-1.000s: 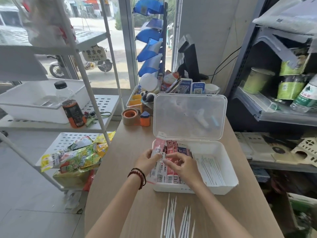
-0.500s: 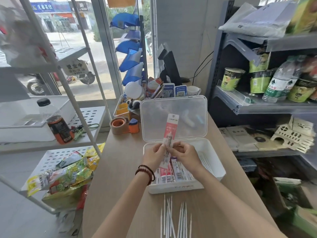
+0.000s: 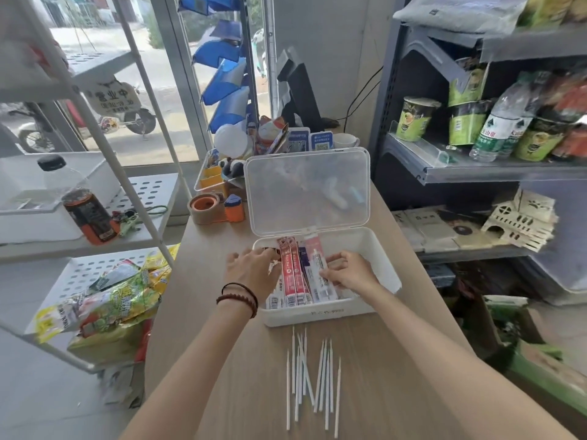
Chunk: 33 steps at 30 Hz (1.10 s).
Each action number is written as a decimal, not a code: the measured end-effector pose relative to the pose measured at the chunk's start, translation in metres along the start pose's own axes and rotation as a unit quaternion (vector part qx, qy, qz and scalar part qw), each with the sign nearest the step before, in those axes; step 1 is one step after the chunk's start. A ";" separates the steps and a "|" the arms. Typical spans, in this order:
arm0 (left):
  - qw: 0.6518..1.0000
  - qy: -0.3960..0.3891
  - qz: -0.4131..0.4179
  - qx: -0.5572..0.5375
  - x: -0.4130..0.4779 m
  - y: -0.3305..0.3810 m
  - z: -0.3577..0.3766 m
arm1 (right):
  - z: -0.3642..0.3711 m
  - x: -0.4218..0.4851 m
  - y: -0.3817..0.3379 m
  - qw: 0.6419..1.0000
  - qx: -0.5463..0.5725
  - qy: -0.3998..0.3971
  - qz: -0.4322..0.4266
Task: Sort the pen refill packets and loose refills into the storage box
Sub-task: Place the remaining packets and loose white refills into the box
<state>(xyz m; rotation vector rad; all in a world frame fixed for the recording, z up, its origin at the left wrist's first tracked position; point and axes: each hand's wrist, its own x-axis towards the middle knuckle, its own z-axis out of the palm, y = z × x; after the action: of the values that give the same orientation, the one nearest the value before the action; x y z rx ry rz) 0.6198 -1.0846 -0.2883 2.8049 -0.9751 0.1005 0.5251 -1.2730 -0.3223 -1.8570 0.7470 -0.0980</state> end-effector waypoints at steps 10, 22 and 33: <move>0.999 0.011 -0.020 -0.026 -0.020 -0.014 0.004 | 0.026 0.002 0.014 0.968 -0.232 0.055 -0.079; 0.998 0.036 -0.021 -0.056 -0.027 -0.021 -0.001 | 0.022 -0.004 0.007 0.957 -0.266 0.039 -0.112; 0.982 0.042 -0.030 -0.179 -0.123 -0.007 0.011 | 0.012 -0.114 0.029 0.962 -0.220 -0.020 -0.158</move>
<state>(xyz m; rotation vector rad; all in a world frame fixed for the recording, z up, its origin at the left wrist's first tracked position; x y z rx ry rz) 0.5276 -1.0063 -0.3148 2.4762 -0.7965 0.0313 0.4254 -1.2085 -0.3215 -2.3886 0.4605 -0.1040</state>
